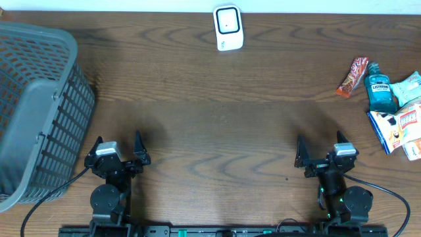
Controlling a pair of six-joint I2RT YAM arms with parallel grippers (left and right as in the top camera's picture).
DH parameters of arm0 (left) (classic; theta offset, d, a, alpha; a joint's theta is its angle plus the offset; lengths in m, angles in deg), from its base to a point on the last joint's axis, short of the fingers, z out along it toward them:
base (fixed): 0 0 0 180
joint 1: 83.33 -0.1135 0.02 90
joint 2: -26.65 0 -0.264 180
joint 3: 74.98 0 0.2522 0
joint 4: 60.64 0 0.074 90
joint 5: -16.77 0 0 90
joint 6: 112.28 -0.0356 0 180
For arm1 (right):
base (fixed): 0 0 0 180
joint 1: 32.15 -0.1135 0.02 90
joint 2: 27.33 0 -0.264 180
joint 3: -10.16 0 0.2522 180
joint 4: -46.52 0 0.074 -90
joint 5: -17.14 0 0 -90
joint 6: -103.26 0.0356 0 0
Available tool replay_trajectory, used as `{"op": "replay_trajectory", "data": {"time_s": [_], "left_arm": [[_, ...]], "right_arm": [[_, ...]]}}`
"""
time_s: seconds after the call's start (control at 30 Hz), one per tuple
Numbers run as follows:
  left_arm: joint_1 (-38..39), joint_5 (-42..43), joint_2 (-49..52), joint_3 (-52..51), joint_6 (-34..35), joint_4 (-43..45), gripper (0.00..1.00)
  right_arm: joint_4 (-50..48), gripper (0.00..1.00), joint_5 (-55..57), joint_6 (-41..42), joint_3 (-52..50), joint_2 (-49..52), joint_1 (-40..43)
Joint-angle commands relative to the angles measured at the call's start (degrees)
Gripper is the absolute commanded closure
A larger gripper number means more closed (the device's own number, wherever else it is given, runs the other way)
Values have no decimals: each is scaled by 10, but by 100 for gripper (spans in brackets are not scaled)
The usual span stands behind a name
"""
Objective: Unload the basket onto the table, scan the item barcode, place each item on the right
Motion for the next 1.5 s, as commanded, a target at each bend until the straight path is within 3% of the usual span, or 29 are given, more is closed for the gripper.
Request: {"op": "replay_trajectory", "data": {"time_s": [0.0,1.47], "left_arm": [[-3,5,-6,-12,-30,-24,2],[-3,20,-5,-12,-41,-23,2]], "right_arm": [[3,1,10,5,0,-4,0],[3,1,10,5,0,-4,0]]}}
